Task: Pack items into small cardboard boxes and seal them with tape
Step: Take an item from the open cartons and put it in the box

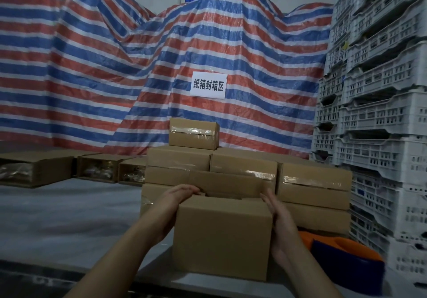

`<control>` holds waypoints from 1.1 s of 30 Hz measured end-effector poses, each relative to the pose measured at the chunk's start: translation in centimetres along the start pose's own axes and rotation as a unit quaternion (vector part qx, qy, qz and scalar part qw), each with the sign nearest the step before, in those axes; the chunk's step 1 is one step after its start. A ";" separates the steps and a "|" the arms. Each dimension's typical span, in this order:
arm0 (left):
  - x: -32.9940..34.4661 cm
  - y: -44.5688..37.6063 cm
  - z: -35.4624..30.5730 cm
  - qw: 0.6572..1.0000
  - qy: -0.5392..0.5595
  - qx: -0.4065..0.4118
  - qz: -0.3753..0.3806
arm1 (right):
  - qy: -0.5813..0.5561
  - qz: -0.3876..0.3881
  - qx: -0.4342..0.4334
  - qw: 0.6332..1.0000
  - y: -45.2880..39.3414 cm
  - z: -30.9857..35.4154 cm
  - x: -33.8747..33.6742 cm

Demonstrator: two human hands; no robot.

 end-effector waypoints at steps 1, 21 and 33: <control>0.0 0.0 0.0 1.000 -0.002 0.000 0.001 | 0.003 0.012 -0.003 1.000 0.0 0.1 -0.1; -1.3 0.3 -0.7 0.985 -0.130 0.104 -0.052 | 0.110 0.061 -0.045 0.991 1.2 1.6 0.9; 6.5 2.5 -3.9 0.750 -0.628 0.209 0.005 | 0.135 0.048 -0.051 0.988 1.4 2.3 1.2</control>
Point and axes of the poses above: each hand's wrist, its own y-axis away from the middle knuckle, its own x-axis out of the palm, z = x × y, the point moved 3 cm from there along -y, towards the middle knuckle, and after that the axes turned 12 degrees about -x, right-handed, at the moved point
